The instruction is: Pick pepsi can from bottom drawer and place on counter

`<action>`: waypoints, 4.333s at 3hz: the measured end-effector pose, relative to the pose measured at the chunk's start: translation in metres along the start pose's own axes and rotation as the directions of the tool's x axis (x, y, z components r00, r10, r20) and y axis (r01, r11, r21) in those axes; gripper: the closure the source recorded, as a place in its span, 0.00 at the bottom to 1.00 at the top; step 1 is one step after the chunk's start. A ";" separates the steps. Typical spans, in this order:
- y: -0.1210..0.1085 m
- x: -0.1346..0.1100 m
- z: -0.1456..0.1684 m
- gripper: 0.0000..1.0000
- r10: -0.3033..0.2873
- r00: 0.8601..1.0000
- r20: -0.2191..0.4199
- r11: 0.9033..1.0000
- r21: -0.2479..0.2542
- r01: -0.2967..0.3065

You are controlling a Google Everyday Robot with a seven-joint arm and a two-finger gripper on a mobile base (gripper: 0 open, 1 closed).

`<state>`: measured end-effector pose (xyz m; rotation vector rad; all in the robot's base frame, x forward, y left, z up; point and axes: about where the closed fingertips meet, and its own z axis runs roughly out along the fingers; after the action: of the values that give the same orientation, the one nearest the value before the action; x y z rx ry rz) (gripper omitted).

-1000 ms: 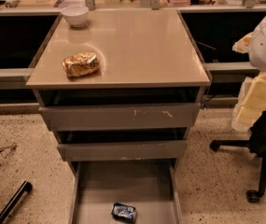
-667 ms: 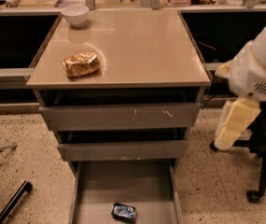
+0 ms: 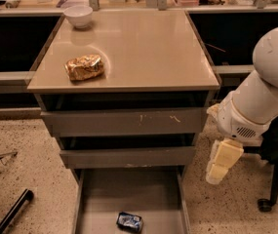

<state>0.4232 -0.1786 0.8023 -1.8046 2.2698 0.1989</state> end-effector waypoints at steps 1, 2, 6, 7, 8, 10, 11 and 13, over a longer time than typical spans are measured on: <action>-0.004 0.004 0.024 0.00 0.031 0.999 0.043 0.999 0.010 -0.032; -0.007 0.015 0.079 0.00 0.091 0.989 0.115 0.995 0.016 -0.094; -0.021 0.019 0.191 0.00 0.128 0.966 0.225 0.991 0.004 -0.132; -0.008 0.026 0.247 0.00 0.102 0.974 0.204 0.995 -0.008 -0.102; 0.011 0.019 0.291 0.00 0.068 0.969 0.236 0.996 -0.068 -0.054; 0.009 0.027 0.329 0.00 0.077 0.964 0.256 0.994 -0.089 -0.056; 0.006 0.035 0.399 0.00 0.091 0.958 0.272 0.993 -0.096 -0.067; 0.012 0.034 0.460 0.00 0.095 0.959 0.268 0.991 -0.115 -0.066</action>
Offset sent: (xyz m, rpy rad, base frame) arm 0.0569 0.0068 -0.1458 0.2395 -0.1703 -0.2088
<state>0.4497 -0.0935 0.3499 -1.6164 2.1723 0.5558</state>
